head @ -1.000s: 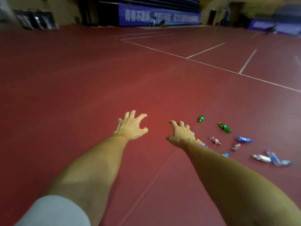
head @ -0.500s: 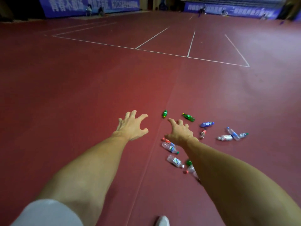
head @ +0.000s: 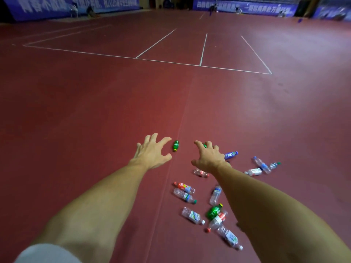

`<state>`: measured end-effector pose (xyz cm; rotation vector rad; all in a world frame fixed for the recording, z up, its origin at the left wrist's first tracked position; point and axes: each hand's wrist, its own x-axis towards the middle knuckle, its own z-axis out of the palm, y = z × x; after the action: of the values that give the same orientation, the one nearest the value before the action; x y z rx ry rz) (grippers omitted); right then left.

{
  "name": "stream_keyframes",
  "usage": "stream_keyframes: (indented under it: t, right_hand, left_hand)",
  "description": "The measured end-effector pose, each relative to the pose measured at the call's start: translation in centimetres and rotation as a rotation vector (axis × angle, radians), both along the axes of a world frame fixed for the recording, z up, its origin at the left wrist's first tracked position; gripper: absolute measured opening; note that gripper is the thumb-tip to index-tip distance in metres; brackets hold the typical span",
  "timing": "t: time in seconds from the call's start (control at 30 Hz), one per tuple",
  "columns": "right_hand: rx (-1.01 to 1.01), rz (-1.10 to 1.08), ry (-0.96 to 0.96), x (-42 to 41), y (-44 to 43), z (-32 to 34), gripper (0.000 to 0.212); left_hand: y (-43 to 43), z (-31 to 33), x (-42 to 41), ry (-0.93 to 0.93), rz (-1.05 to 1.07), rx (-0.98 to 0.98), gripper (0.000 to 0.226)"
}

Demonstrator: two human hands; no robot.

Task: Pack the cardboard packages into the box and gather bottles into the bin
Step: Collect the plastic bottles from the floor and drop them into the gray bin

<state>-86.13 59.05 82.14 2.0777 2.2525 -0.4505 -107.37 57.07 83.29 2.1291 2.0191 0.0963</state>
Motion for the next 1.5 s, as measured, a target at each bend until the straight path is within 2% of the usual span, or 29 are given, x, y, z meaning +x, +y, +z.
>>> stream_keyframes:
  t: [0.23, 0.43, 0.6, 0.73, 0.9, 1.1, 1.2, 1.33, 1.5]
  right_hand:
    - [-0.05, -0.065, -0.028, 0.1, 10.8, -2.8, 0.085]
    - [-0.103, -0.236, -0.017, 1.2, 19.2, -6.8, 0.082]
    - [-0.181, -0.282, -0.031, 2.4, 24.7, -12.2, 0.09]
    - [-0.229, -0.313, -0.022, 4.3, 26.9, -18.9, 0.09]
    - [-0.236, -0.33, -0.023, 7.8, 28.5, -32.4, 0.093]
    - [-0.33, -0.37, 0.022, 9.7, 26.6, -58.9, 0.095]
    - [-0.354, -0.354, 0.008, 10.4, 25.7, -69.7, 0.096]
    - [-0.294, -0.347, 0.013, 11.0, 26.0, -79.7, 0.092]
    - [-0.282, -0.372, 0.002, 10.9, 24.5, -87.4, 0.094]
  left_hand:
    - [13.4, -2.9, 1.0, -0.009, -0.104, -0.027, 0.066]
    - [24.8, -7.2, 2.5, 0.036, -0.285, -0.084, 0.066]
    - [31.1, -12.3, 4.7, 0.092, -0.423, -0.13, 0.068]
    - [34.2, -18.7, 7.3, 0.088, -0.456, -0.143, 0.069]
    - [36.8, -32.4, 11.1, 0.053, -0.459, -0.193, 0.077]
    - [36.5, -58.6, 14.3, 0.087, -0.53, -0.297, 0.089]
    - [35.6, -70.0, 14.2, 0.13, -0.539, -0.335, 0.092]
    - [34.5, -81.1, 13.6, 0.168, -0.535, -0.351, 0.1]
    - [32.6, -89.4, 13.9, 0.122, -0.475, -0.362, 0.111]
